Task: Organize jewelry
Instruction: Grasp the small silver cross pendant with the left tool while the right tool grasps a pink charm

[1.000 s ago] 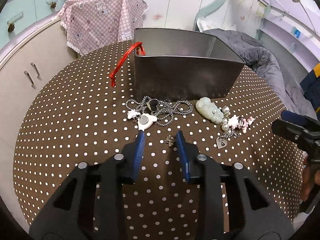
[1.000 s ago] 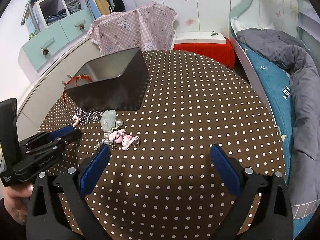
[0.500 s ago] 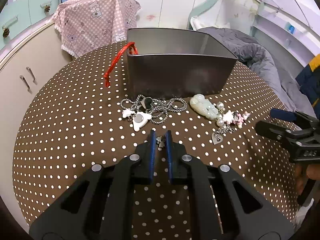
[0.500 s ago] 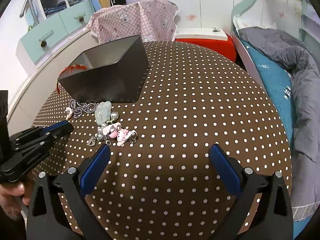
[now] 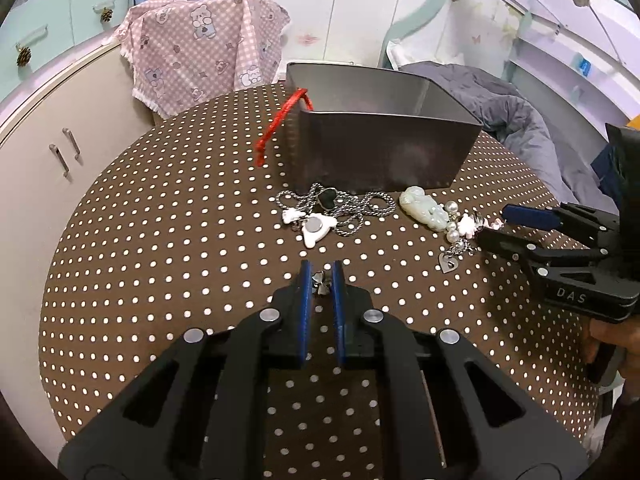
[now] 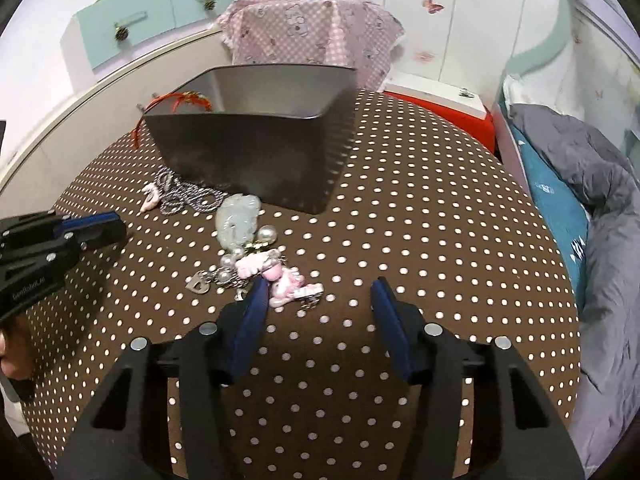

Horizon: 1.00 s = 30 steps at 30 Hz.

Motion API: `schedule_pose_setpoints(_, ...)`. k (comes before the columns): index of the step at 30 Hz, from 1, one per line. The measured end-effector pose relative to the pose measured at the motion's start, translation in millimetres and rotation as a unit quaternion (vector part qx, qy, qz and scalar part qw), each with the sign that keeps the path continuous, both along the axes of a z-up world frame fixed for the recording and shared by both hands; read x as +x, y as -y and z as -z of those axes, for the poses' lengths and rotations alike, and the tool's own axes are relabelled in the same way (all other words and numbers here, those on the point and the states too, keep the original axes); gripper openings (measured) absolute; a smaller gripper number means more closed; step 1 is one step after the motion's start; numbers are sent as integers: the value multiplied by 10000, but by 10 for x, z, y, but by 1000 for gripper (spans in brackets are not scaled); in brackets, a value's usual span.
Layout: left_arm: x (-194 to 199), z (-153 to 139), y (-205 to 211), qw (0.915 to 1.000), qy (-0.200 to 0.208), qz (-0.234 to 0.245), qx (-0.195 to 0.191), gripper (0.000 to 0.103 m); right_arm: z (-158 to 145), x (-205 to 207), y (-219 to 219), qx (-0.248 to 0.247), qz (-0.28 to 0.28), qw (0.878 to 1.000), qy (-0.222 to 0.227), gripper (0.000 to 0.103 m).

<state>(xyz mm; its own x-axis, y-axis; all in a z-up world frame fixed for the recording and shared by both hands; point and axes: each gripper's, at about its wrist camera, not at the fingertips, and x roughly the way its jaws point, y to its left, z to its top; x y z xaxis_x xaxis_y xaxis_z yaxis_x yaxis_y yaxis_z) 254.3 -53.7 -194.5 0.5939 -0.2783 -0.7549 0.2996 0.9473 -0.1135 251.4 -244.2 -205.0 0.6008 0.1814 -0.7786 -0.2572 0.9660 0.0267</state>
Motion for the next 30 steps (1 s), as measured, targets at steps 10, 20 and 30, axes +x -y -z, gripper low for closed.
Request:
schedule_pose_setpoints(10, -18, 19, -36, 9999, -10, 51, -89, 10, 10, -13, 34, 347, -147, 9993, -80, 60)
schedule_pose_setpoints(20, -58, 26, -141, 9999, -30, -28, -117, 10, 23, -30, -44, 23, -129, 9999, 32, 45)
schedule_pose_setpoints(30, -68, 2, -148, 9999, 20, 27, -156, 10, -10, -36, -42, -14, -273, 9995, 140, 16)
